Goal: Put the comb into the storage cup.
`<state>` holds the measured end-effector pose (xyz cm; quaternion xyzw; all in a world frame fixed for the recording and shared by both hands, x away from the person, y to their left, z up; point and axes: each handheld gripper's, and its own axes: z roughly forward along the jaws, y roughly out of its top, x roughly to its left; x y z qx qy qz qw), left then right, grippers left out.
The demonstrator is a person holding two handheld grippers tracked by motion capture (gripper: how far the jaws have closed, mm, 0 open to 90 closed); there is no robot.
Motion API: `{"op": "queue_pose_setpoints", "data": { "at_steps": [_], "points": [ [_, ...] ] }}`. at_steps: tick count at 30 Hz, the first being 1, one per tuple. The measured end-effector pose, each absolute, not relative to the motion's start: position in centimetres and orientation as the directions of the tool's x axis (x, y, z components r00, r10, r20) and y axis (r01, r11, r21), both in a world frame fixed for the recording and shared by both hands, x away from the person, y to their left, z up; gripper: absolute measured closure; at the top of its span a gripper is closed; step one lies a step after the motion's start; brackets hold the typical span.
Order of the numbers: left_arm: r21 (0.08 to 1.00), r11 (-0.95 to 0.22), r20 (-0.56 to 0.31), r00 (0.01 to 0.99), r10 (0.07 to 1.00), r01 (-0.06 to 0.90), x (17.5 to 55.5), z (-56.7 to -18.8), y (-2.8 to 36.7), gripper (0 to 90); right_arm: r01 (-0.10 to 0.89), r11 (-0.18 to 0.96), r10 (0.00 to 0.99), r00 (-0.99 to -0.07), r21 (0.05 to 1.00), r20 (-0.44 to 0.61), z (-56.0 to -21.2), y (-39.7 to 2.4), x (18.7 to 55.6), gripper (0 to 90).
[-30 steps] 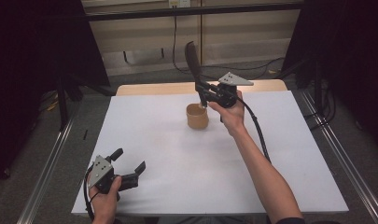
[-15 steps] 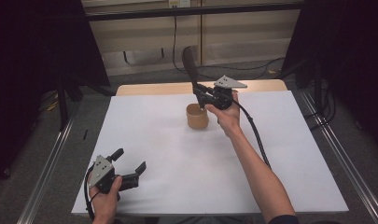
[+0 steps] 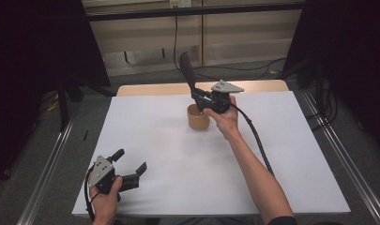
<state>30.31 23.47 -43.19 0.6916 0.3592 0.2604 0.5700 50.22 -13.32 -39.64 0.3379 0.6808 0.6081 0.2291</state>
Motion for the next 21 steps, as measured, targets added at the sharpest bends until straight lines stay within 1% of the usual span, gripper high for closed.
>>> {"op": "queue_pose_setpoints", "data": {
  "at_steps": [9,12,21],
  "points": [
    [0.976,-0.088,-0.052,0.607,0.793,0.198,30.3,-43.2,23.4,3.2,0.186,0.044,0.745,-0.660,0.982,0.092,-40.5,-13.4,50.3,72.9],
    [0.976,-0.091,-0.050,0.608,0.792,0.199,30.3,-43.2,23.4,3.2,0.185,0.075,0.744,-0.665,0.980,0.068,-41.0,-13.2,49.9,72.9],
    [0.975,-0.096,-0.046,0.609,0.792,0.199,30.3,-43.2,23.4,3.2,0.193,0.091,0.750,-0.659,0.977,0.060,-41.9,-13.4,49.5,72.9]
  ]
}}
